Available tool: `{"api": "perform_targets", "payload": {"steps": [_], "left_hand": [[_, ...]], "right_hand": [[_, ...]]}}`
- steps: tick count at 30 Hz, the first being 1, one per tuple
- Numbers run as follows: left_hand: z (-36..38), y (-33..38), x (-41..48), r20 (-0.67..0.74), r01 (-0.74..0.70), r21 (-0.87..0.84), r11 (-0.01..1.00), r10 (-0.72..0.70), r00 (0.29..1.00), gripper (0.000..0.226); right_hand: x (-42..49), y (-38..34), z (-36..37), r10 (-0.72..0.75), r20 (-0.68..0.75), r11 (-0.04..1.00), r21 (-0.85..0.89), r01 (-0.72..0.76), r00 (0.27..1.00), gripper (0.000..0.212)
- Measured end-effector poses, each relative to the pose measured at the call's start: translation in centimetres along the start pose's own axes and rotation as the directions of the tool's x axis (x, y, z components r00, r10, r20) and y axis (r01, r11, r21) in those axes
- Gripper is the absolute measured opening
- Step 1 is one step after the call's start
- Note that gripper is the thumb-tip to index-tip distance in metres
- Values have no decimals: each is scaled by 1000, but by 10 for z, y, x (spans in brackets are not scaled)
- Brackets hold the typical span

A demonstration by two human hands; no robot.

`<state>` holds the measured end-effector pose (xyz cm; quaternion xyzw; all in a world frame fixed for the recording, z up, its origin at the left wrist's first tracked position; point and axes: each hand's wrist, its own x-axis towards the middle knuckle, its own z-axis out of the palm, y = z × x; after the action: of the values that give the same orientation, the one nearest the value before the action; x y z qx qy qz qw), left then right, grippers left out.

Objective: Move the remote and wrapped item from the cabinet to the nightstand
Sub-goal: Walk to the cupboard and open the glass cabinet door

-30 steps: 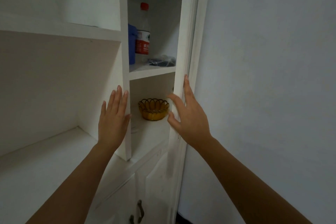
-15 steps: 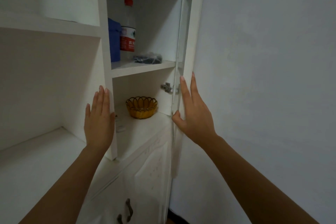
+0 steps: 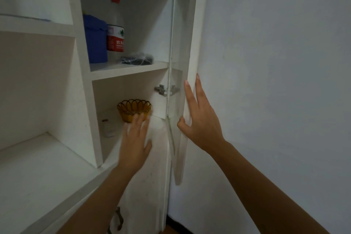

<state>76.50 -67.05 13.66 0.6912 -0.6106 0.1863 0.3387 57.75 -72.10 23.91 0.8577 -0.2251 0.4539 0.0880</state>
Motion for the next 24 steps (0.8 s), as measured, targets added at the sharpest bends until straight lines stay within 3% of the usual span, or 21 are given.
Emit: {"api": "perform_targets", "payload": {"steps": [3, 6, 15, 24], "left_hand": [[28, 19, -8, 206, -77, -68, 995, 90, 975, 70], [46, 35, -8, 305, -103, -129, 986, 139, 942, 66], [70, 55, 4, 294, -121, -260, 958, 198, 935, 72], [94, 78, 28, 292, -247, -168, 954, 288, 912, 54]], "right_hand": [[-4, 11, -8, 9, 15, 1000, 4, -9, 1000, 89], [-6, 19, -14, 10, 44, 999, 43, -12, 999, 87], [-13, 39, -25, 41, 73, 999, 27, -43, 997, 92], [-27, 75, -50, 206, 115, 977, 26, -210, 972, 81]]}}
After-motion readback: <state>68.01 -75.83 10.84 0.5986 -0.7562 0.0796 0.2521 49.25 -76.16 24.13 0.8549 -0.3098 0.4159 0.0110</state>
